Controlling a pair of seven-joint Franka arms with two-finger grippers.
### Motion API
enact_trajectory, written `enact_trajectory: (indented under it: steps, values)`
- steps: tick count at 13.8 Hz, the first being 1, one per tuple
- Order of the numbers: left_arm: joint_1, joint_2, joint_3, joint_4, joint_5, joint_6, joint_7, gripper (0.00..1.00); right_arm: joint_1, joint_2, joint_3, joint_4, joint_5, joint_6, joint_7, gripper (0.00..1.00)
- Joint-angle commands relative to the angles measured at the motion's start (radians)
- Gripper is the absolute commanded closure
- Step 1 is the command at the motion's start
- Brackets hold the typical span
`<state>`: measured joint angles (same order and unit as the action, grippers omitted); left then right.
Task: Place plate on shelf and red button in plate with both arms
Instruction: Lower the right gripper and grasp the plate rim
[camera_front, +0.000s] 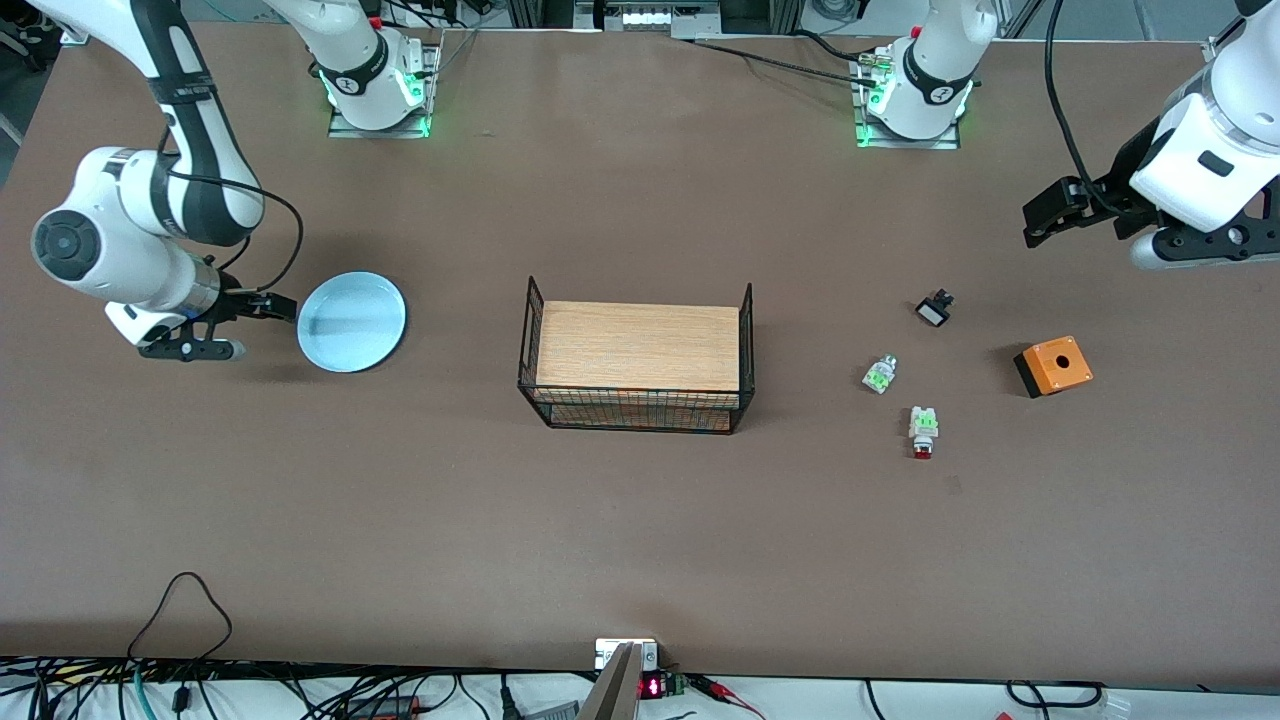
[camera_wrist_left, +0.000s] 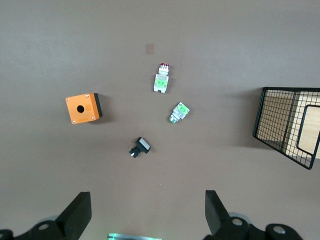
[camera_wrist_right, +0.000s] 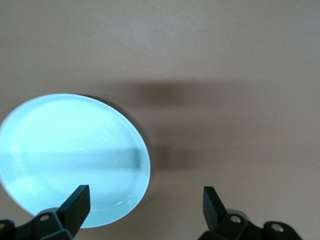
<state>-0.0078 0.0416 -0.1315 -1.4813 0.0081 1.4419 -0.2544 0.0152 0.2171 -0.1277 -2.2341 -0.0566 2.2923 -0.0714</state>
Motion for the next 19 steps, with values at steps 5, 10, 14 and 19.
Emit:
enact_trajectory:
  steps: [5,10,14,19]
  values:
    - [0.0,-0.025,-0.008,0.026,0.013,-0.04,-0.013,0.0,-0.017,0.113,0.006,-0.013,-0.028,0.078,-0.016,0.0]
    - [-0.004,-0.023,-0.011,0.049,0.01,-0.044,-0.014,0.0,-0.02,0.133,0.007,-0.032,-0.028,0.078,-0.028,0.22]
    - [0.005,-0.025,-0.007,0.049,0.009,-0.077,-0.012,0.0,-0.02,0.157,0.007,-0.032,-0.028,0.09,-0.027,0.6]
    - [0.005,-0.023,-0.005,0.049,0.009,-0.074,-0.013,0.0,-0.017,0.156,0.007,-0.032,-0.028,0.079,-0.018,1.0]
